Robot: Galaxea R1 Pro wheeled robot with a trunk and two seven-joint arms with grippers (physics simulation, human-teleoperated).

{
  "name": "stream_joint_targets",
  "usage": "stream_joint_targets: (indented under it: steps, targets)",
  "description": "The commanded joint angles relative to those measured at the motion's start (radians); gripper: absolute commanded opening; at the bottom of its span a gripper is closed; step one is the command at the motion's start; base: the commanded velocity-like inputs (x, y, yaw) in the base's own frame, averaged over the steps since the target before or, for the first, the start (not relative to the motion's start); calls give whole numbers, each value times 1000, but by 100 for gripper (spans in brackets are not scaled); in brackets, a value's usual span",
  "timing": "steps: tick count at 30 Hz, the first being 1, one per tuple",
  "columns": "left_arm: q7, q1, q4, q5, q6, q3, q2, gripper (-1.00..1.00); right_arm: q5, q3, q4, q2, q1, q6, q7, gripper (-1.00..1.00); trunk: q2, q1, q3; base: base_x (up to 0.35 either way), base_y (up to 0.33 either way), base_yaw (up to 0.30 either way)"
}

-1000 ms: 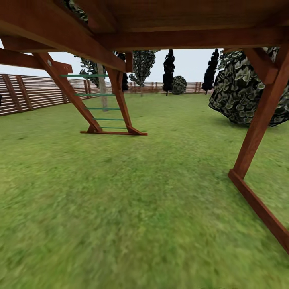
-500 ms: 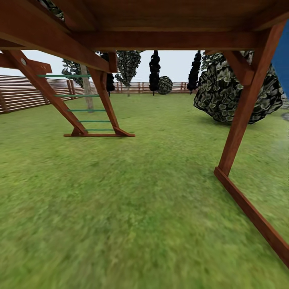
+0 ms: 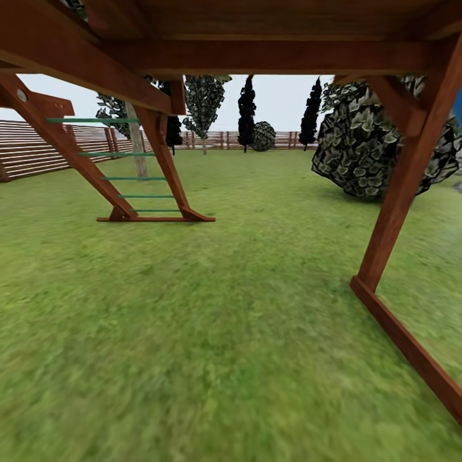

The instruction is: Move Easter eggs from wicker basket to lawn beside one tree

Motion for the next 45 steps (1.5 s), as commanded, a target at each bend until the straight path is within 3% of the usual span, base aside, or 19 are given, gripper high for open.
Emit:
stream_joint_targets:
  steps: [1,45]
  targets:
    - [-2,0,1,-1,-4,5,-2,100,-7,8,0,-1,0,-3,-4,100,0,0,-1,336,82,0]
    - [-3,0,18,-2,-4,5,-2,100,-7,10,-2,-1,0,-3,-4,100,0,0,-1,336,89,-36]
